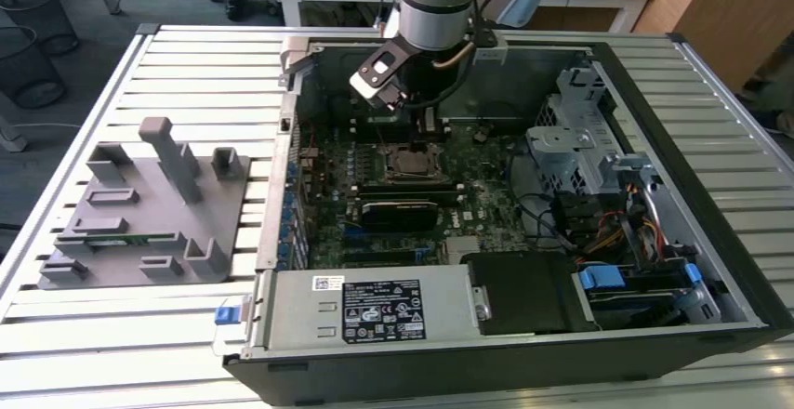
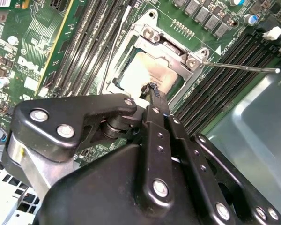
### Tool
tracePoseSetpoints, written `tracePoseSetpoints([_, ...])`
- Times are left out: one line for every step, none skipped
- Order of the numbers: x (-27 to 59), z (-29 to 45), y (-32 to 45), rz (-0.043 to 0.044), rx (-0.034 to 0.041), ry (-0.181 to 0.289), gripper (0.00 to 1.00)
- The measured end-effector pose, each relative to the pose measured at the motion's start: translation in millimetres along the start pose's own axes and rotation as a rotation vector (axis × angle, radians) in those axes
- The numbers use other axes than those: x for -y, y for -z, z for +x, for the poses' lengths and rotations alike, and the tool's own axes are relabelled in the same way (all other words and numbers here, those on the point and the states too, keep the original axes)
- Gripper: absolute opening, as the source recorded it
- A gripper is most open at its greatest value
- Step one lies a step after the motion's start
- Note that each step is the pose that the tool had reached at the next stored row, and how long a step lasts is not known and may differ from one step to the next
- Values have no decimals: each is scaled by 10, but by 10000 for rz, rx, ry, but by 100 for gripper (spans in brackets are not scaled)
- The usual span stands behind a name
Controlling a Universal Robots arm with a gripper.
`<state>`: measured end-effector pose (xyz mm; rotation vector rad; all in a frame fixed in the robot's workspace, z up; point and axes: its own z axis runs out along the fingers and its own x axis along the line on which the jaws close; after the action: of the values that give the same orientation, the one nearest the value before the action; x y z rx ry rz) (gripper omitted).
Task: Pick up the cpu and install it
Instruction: 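Install the first cpu locking lever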
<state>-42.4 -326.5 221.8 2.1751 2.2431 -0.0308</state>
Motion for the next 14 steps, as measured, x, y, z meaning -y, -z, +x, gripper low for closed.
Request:
tracePoseSetpoints([0,0,6,0,0,0,11])
tracePoseSetpoints([0,0,12,0,0,0,11])
tracePoseSetpoints([0,0,16,0,0,0,11])
tracePoseSetpoints([0,-1,22,0,0,0,11])
tracePoseSetpoints([0,-1,26,0,0,0,11])
tracePoseSetpoints([0,-1,31,1,2,0,11])
tracePoseSetpoints([0,-1,36,1,0,0,11])
tracePoseSetpoints([0,-1,41,0,0,0,11])
tracePoseSetpoints([0,-1,47,0,0,0,11])
tracePoseSetpoints([0,-1,53,0,0,0,11])
tracePoseSetpoints([0,-1,58,0,0,0,11])
tracePoseSetpoints([0,-2,64,0,0,0,11])
tracePoseSetpoints([0,-2,69,0,0,0,11])
tracePoseSetpoints([0,-2,73,0,0,0,11])
